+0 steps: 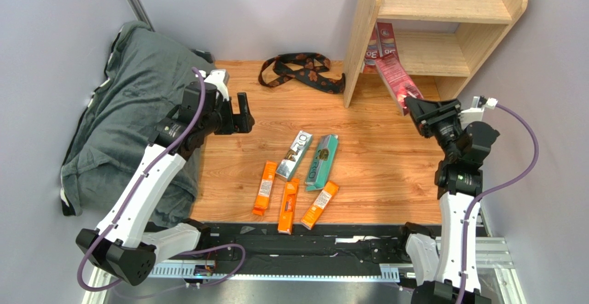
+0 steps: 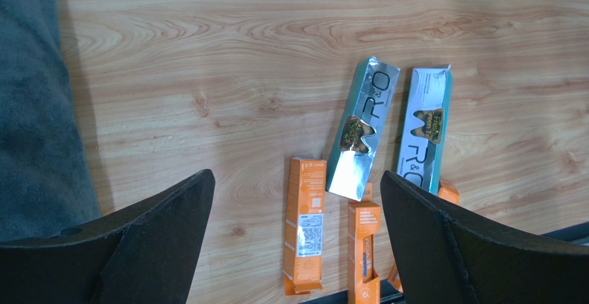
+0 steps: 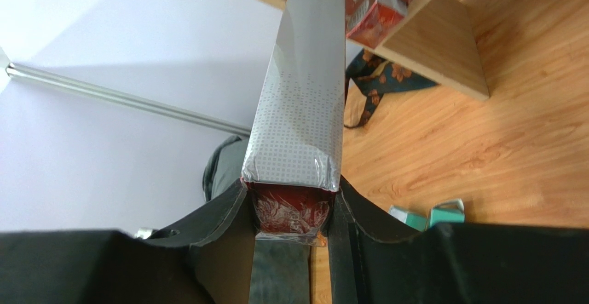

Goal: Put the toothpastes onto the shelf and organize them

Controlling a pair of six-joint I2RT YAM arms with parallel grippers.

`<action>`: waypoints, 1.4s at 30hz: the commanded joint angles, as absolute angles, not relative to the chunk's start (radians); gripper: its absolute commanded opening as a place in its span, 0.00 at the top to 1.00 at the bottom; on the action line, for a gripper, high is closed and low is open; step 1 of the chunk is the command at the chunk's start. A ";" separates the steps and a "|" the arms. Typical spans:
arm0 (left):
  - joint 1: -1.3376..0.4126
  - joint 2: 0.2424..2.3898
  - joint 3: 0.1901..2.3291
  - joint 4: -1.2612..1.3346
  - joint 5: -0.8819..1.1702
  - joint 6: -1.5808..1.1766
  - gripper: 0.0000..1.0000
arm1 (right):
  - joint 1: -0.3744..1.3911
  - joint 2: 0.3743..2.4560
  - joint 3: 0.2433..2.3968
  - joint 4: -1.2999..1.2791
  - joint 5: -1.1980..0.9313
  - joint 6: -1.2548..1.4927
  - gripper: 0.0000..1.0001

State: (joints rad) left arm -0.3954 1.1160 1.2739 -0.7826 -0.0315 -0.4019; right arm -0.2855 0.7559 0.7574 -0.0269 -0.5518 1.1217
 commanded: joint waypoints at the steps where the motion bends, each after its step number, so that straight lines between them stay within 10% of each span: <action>1: -0.397 1.118 1.272 -0.749 -0.017 -0.376 0.01 | -0.330 0.807 0.879 0.143 -0.583 1.164 0.80; 42: -0.399 1.081 1.172 -0.727 0.002 -0.351 0.01 | -0.322 1.577 1.134 0.386 -0.382 1.212 0.80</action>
State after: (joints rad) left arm -0.3969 1.1030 1.1759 -0.7570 0.0166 -0.3740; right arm -0.3374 1.5421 1.1011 0.2943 -0.3946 1.1786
